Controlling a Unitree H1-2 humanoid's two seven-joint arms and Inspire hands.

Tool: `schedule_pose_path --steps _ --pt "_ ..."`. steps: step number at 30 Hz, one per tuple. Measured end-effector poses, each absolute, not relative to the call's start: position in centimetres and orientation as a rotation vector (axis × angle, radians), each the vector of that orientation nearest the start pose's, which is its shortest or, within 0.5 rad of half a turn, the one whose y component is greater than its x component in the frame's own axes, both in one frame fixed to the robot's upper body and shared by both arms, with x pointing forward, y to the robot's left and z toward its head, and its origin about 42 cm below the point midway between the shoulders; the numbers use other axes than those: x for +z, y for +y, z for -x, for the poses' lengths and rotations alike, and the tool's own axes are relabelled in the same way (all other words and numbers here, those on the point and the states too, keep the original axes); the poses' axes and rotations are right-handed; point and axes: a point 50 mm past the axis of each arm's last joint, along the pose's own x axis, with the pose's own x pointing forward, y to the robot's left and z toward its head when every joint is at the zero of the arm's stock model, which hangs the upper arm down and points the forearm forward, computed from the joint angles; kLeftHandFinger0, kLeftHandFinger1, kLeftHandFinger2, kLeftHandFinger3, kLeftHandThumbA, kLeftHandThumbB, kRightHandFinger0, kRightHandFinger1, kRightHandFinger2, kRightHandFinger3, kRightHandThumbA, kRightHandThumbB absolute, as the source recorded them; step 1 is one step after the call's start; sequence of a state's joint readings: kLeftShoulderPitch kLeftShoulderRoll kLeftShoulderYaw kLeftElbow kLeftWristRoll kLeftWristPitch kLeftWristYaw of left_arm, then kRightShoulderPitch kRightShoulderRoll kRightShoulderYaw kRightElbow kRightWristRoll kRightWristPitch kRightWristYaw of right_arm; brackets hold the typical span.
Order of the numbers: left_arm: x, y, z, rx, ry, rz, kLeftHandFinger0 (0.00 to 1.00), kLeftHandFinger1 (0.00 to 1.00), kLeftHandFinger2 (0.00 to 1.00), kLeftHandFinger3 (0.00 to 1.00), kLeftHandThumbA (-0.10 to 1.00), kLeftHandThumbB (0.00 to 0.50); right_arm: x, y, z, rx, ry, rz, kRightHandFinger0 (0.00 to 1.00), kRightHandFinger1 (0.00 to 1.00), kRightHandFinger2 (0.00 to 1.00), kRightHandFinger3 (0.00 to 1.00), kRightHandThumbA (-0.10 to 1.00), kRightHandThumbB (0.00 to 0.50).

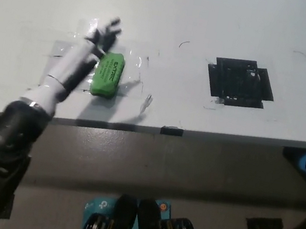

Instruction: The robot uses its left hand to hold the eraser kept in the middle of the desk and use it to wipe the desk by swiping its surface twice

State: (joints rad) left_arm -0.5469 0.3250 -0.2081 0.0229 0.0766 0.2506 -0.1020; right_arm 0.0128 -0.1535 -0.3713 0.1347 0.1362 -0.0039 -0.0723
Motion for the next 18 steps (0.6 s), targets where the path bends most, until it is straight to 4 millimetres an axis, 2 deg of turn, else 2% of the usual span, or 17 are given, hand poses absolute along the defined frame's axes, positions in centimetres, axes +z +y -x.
schedule_pose_path --steps 1,2,5,7,11,14,15,17,18 --pt "25.4 21.4 -43.1 -0.285 -0.207 -0.531 1.0 1.0 1.0 1.0 1.0 0.315 7.5 -37.1 -25.4 -0.461 0.088 -0.002 1.0 1.0 1.0 1.0 1.0 0.387" --pt "25.0 21.2 -43.4 -0.293 -0.192 -0.565 1.0 1.0 1.0 1.0 1.0 0.333 7.4 -37.1 -25.5 -0.461 0.089 -0.003 1.0 1.0 1.0 1.0 1.0 0.395" --pt "23.5 20.9 -44.4 -0.317 -0.14 -0.692 1.0 1.0 1.0 1.0 1.0 0.345 7.3 -37.1 -25.4 -0.462 0.095 -0.004 1.0 1.0 1.0 1.0 1.0 0.386" --pt "22.5 20.7 -44.9 -0.335 -0.11 -0.778 1.0 1.0 1.0 1.0 1.0 0.366 7.2 -37.1 -25.4 -0.462 0.102 -0.005 1.0 1.0 1.0 1.0 1.0 0.413" --pt "21.1 20.4 -45.7 -0.365 -0.07 -0.939 1.0 1.0 1.0 1.0 1.0 0.355 7.1 -37.1 -25.4 -0.462 0.111 -0.007 1.0 1.0 1.0 1.0 1.0 0.467" --pt "20.9 19.8 -46.1 -0.388 -0.086 -1.057 1.0 1.0 1.0 1.0 1.0 0.365 7.1 -37.1 -25.4 -0.462 0.115 -0.007 1.0 1.0 1.0 1.0 1.0 0.479" --pt "21.0 19.7 -46.3 -0.393 -0.093 -1.089 1.0 1.0 1.0 1.0 1.0 0.369 7.1 -37.1 -25.4 -0.462 0.116 -0.007 1.0 1.0 1.0 1.0 1.0 0.46" --pt "21.1 19.4 -46.5 -0.403 -0.109 -1.164 1.0 1.0 1.0 1.0 1.0 0.378 7.0 -37.1 -25.4 -0.462 0.116 -0.007 1.0 1.0 1.0 1.0 1.0 0.475" --pt "21.2 19.4 -46.6 -0.407 -0.118 -1.204 1.0 1.0 1.0 1.0 1.0 0.364 7.0 -37.1 -25.4 -0.462 0.117 -0.008 1.0 1.0 1.0 1.0 1.0 0.456"
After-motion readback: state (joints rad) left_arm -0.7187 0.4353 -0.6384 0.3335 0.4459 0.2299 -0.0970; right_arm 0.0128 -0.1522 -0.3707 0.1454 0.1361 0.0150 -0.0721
